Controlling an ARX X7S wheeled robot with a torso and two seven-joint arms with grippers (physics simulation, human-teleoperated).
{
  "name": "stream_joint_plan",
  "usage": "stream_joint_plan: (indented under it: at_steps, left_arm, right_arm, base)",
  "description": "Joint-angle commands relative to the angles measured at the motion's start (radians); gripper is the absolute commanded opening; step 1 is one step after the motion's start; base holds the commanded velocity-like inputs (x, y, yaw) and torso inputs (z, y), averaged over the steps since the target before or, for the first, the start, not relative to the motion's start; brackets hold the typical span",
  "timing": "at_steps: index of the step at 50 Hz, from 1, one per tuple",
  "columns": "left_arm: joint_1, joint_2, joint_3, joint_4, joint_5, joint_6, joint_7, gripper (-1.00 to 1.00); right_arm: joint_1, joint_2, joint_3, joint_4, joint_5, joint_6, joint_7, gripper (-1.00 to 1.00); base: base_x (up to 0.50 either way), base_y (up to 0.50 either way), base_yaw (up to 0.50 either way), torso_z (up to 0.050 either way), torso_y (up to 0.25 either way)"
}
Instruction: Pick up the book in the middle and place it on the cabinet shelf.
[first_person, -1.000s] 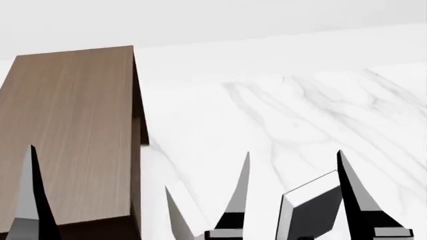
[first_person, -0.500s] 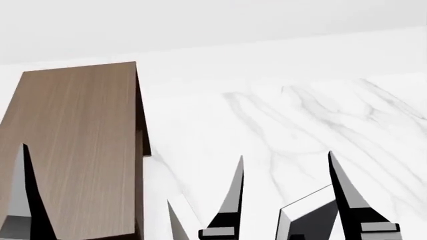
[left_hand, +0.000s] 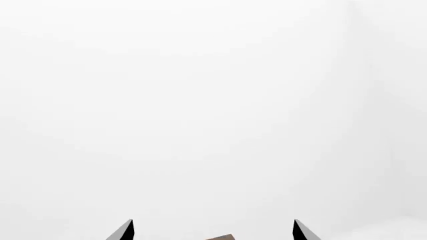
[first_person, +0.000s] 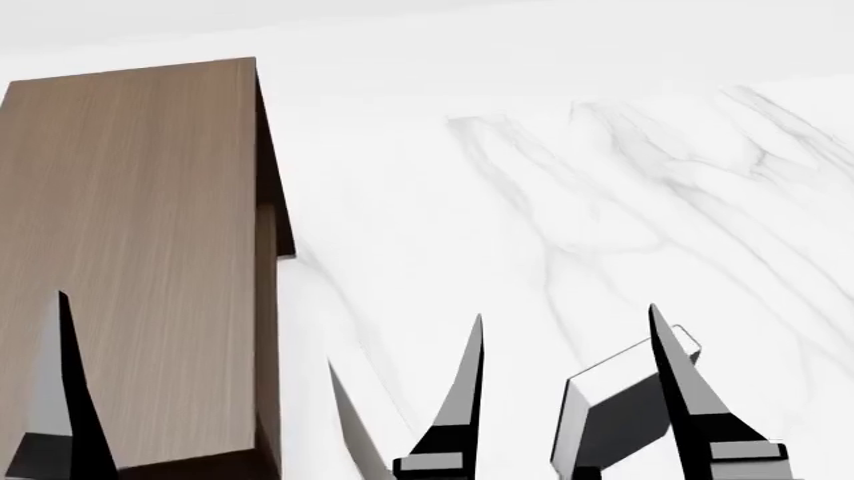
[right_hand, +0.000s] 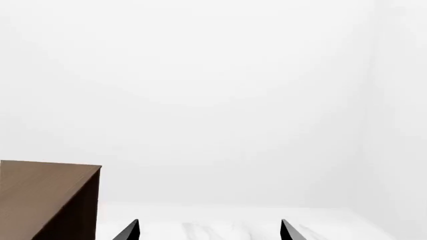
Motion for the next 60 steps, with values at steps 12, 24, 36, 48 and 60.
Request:
stream_joint_plan:
  at_steps: [12,24,36,48,60]
  left_arm:
    - [-0.027,0.003,-0.004,0.0,0.004,-0.064,-0.045,1.0]
    - [-0.032,0.003,-0.028,0.0,-0.031,-0.137,-0.096,1.0]
    - [-0.031,0.003,-0.004,0.0,-0.003,-0.14,-0.091,1.0]
    - [-0.03,0.002,0.017,0.0,0.005,-0.153,-0.091,1.0]
    - [-0.042,0.003,-0.005,0.0,-0.017,-0.157,-0.09,1.0]
  right_arm:
    - [0.007,0.001,0.004,0.006,0.018,0.015,0.012,1.0]
    - [0.038,-0.045,0.081,-0.028,0.082,0.124,0.054,1.0]
    - [0.535,-0.17,0.025,0.169,0.055,0.48,0.115,1.0]
    - [0.841,-0.3,0.146,0.735,0.061,0.287,0.179,1.0]
    - [1.044,-0.283,0.067,1.232,0.172,0.023,0.497,1.0]
  base:
    - [0.0,0.0,0.0,0.017,-0.085]
    - [0.0,0.0,0.0,0.0,0.0]
    - [0.0,0.0,0.0,0.0,0.0]
    - [0.0,0.0,0.0,0.0,0.0]
    - [0.0,0.0,0.0,0.0,0.0]
